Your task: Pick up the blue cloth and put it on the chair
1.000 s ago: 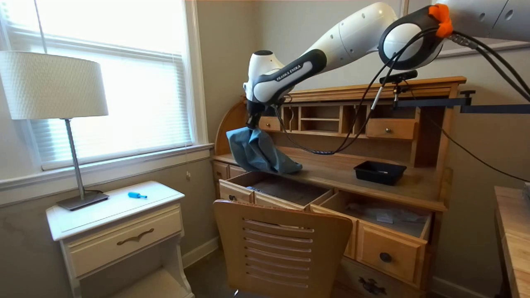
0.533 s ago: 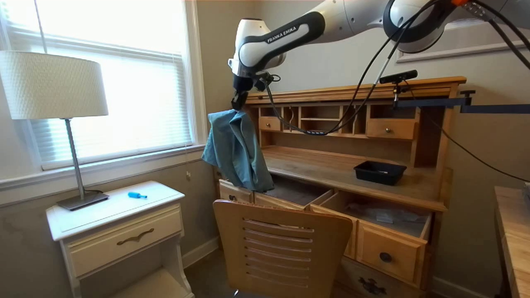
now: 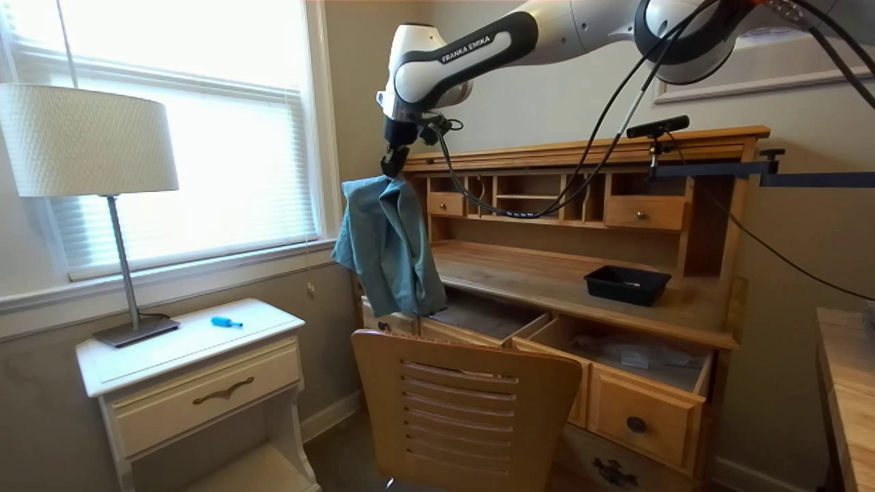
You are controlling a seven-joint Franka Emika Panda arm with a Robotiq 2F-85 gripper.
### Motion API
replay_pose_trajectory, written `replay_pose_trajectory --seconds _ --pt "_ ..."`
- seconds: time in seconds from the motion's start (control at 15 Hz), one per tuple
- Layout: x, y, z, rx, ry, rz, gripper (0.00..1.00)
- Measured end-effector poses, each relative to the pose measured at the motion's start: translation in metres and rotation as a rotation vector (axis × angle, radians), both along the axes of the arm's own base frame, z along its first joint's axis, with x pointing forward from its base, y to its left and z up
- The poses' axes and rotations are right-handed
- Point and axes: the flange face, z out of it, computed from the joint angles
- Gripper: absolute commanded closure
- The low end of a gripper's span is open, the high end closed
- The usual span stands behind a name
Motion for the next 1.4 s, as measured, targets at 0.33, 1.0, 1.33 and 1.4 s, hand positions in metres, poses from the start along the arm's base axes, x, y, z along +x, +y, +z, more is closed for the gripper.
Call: replay_pose_trajectory --seconds 0.33,1.0,1.33,1.4 --pt "-0.002 0.015 -0.012 0.002 0.02 0.011 0.99" --pt "-0.041 0.139 -0.055 0.124 0.048 -0.021 0.99" --pt "-0.069 0.147 -0.091 0.147 0.089 -0.171 0.99" --pt "-0.074 0.141 -0.094 0.127 0.087 -0.217 0.99"
